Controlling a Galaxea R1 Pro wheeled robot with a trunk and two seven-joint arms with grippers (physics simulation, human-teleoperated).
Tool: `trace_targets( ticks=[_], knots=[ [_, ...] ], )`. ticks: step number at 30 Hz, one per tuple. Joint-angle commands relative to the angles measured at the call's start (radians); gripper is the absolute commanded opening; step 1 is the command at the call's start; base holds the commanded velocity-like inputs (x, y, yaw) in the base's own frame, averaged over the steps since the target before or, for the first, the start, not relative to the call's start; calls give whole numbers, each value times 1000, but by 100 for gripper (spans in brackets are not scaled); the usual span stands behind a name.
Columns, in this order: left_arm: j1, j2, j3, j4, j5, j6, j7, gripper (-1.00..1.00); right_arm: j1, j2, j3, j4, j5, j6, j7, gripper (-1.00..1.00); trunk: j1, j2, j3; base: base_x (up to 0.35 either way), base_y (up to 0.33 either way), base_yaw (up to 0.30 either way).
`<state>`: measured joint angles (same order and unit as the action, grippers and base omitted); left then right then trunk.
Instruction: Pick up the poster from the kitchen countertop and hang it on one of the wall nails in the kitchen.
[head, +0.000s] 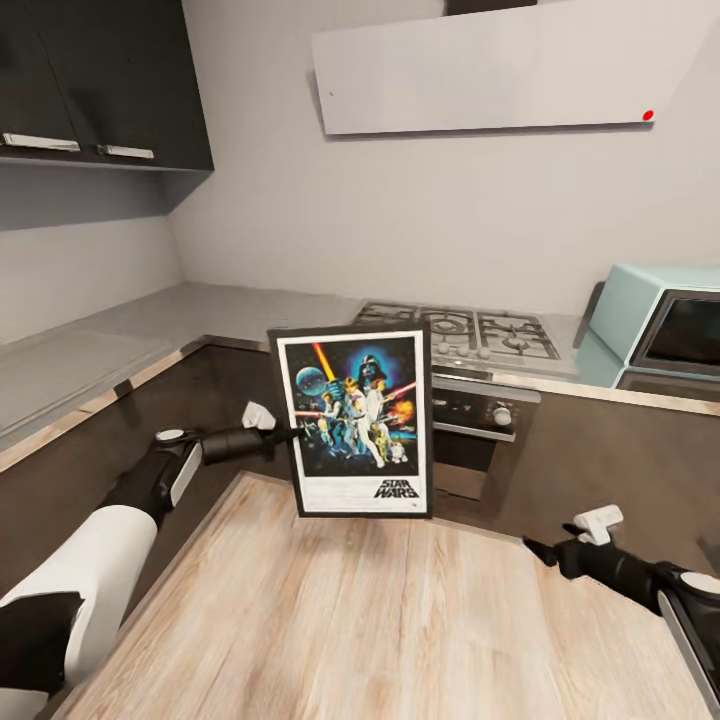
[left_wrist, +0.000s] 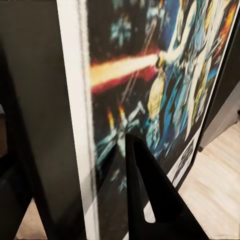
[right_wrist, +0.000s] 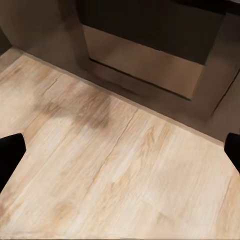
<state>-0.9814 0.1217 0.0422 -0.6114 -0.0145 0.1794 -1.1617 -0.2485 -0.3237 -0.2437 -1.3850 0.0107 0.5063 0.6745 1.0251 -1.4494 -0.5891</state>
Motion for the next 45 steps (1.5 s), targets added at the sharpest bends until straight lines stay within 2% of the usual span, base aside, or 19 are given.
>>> trace_targets(
  ticks=[1, 3, 5, 6, 9, 13, 15, 18, 26, 29, 32, 40, 41, 45],
  knots=[
    [3, 0, 4, -1, -4, 10, -6, -100, -14, -7, -2, 3, 2, 21, 36, 100, 0, -1, -1, 0, 0, 0],
    [15, 0, 4, -1, -11, 9, -6, -100, -62, -22, -2, 25, 5, 54, 164, 100, 0, -1, -1, 0, 0, 0],
    [17, 0, 4, -1, -13, 9, -6, -100, -82, -26, -1, 39, 6, 63, 225, 100, 0, -1, -1, 0, 0, 0],
    [20, -1, 4, -1, -14, 9, -6, -100, -98, -28, 2, 54, 7, 68, 281, 100, 0, -1, -1, 0, 0, 0],
    [22, -1, 4, -1, -15, 9, -6, -100, -111, -30, 14, 69, 8, 72, 342, 100, 0, -1, -1, 0, 0, 0],
    [23, -2, 3, -1, -16, 9, -6, -100, -122, -32, 76, 82, 16, 71, 394, 100, 0, -1, -1, 0, 0, 0],
    [24, -4, 3, -1, -16, 9, -7, -100, -125, -32, 125, 91, 18, 34, 443, 100, 0, -1, -1, 0, 0, 0],
    [24, -3, 2, -1, -16, 9, -7, -100, -127, -32, 147, 131, 19, -33, 511, 100, 0, -1, -1, 0, 0, 0],
    [24, -5, 2, -1, -16, 9, -7, -100, -130, -33, 158, 158, 21, -111, 554, 100, 0, -1, -1, 0, 0, 0],
    [24, -5, 2, -1, -16, 9, -9, -100, -138, -39, 158, 160, 21, -139, 594, 100, 0, -1, -1, 0, 0, 0],
    [24, -4, 2, -1, -20, 9, -54, -100, -187, -50, 157, 181, 21, -153, 661, 100, 0, -1, -1, 0, 0, 0],
    [24, -2, 2, -1, -80, 8, -107, -100, -212, -54, 157, 210, 20, -160, 689, 100, 0, -1, -1, 0, 0, 0],
    [24, -2, 2, -1, -87, 7, -138, -100, -213, -54, 156, 211, 20, -160, 694, 100, 0, -1, -1, 0, 0, 0],
    [24, -2, 2, 0, -93, -18, -183, -100, -214, -54, 157, 212, 20, -161, 698, 100, 0, -1, -1, 0, 0, 0]
  ],
)
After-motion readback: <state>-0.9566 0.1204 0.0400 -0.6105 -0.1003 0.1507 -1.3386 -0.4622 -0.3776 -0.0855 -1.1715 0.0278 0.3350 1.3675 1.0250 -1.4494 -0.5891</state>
